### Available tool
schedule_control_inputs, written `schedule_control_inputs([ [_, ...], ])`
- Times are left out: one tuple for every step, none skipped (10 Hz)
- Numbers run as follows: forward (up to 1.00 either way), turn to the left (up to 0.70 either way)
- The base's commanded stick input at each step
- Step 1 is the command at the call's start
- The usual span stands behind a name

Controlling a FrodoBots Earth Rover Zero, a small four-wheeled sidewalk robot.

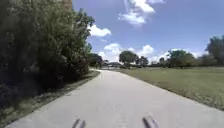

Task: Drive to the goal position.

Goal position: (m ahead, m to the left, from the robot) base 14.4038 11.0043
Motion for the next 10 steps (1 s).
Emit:
schedule_control_inputs([
  [0.50, 0.00],
  [0.50, 0.00],
  [0.50, 0.00],
  [0.50, 0.00],
  [0.50, 0.00],
  [0.50, 0.00],
  [0.50, 0.00],
  [0.50, 0.00],
  [0.50, 0.00],
  [0.50, 0.00],
])
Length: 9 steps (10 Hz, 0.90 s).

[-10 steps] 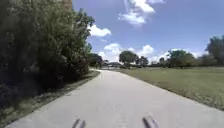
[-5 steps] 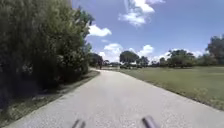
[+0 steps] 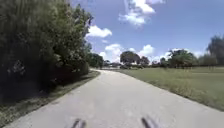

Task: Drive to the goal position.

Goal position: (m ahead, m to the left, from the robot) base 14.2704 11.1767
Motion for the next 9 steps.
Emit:
schedule_control_inputs([
  [0.50, 0.00],
  [0.50, 0.00],
  [0.50, 0.00],
  [0.50, 0.00],
  [0.50, 0.00],
  [0.50, 0.00],
  [0.50, 0.00],
  [0.50, 0.00],
  [0.50, 0.00],
])
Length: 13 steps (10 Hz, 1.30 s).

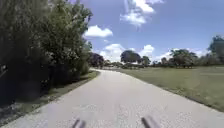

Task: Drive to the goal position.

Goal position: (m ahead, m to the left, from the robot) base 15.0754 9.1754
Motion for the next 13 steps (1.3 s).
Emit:
schedule_control_inputs([
  [0.50, 0.00],
  [0.50, 0.00],
  [0.50, 0.00],
  [0.50, 0.00],
  [0.50, 0.00],
  [0.50, 0.00],
  [0.50, 0.00],
  [0.50, 0.00],
  [0.50, 0.00],
  [0.50, 0.00],
  [0.50, 0.00],
  [0.50, 0.00],
  [0.50, 0.00],
])
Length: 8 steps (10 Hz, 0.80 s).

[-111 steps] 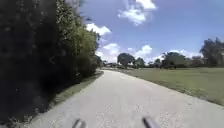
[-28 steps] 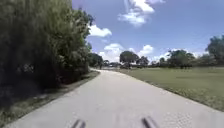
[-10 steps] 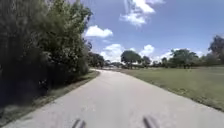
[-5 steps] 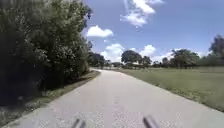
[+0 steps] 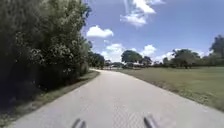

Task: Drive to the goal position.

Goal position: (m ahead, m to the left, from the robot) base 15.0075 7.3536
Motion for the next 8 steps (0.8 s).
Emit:
schedule_control_inputs([
  [0.50, 0.00],
  [0.50, 0.00],
  [0.50, 0.00],
  [0.50, 0.00],
  [0.50, 0.00],
  [0.50, 0.00],
  [0.50, 0.00],
  [0.50, 0.00],
])
